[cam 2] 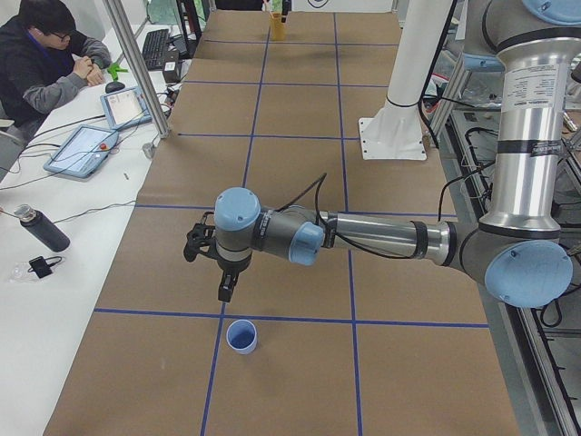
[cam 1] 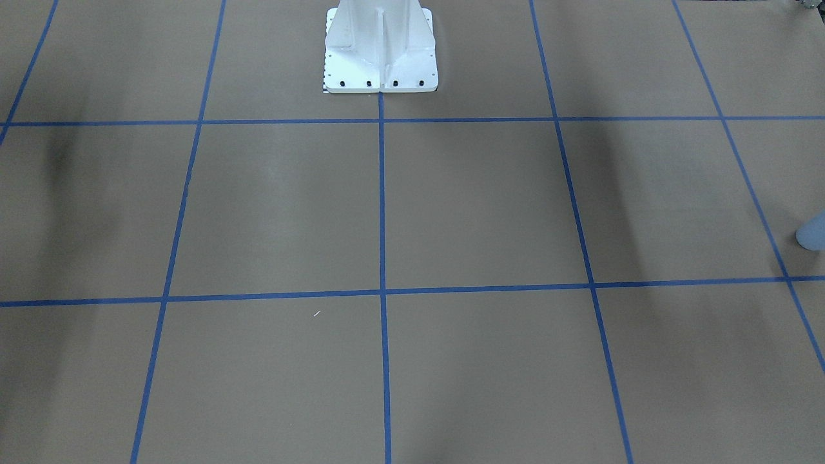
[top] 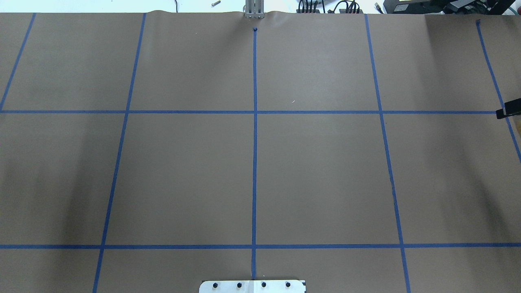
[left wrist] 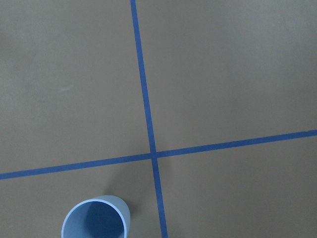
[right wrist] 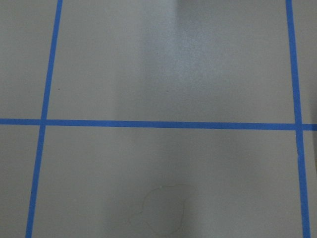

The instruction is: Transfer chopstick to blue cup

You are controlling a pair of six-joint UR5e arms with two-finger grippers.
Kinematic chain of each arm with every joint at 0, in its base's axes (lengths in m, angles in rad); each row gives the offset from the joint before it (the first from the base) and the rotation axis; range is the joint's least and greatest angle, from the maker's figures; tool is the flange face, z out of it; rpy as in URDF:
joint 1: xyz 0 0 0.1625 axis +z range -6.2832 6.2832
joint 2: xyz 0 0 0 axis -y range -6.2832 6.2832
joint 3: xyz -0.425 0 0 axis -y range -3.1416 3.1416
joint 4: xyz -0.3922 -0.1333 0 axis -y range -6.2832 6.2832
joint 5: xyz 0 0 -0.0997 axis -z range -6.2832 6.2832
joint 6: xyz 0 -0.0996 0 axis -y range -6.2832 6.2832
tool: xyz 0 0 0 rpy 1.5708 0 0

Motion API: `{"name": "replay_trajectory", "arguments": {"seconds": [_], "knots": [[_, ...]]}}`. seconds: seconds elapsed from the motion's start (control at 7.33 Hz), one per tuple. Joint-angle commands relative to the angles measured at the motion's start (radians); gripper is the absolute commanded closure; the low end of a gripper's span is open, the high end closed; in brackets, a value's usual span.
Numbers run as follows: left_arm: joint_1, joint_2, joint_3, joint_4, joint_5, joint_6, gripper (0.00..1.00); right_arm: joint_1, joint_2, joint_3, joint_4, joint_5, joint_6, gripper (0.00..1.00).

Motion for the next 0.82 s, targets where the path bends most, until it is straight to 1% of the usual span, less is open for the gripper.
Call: {"name": "replay_trajectory", "arguments": {"seconds": [0.0,0.41,0.55,0.68], "knots": [[0.044,-0.001,0.116,-0.128,0.007,-0.005,0.02,-0.006,-0.002,-0.001,0.0,-0.004,0.007,0.0],[0.097,-0.012,0.149,-0.133,0.007,-0.003,0.03,-0.007,-0.002,-0.002,0.0,-0.006,0.007,0.0],[0.12,-0.012,0.159,-0.133,0.013,-0.002,0.04,-0.009,-0.002,-0.004,0.0,-0.009,0.007,0.0],[0.133,-0.015,0.177,-0.135,0.013,-0.002,0.15,-0.012,-0.002,-0.004,0.0,-0.015,0.007,0.0]]}}
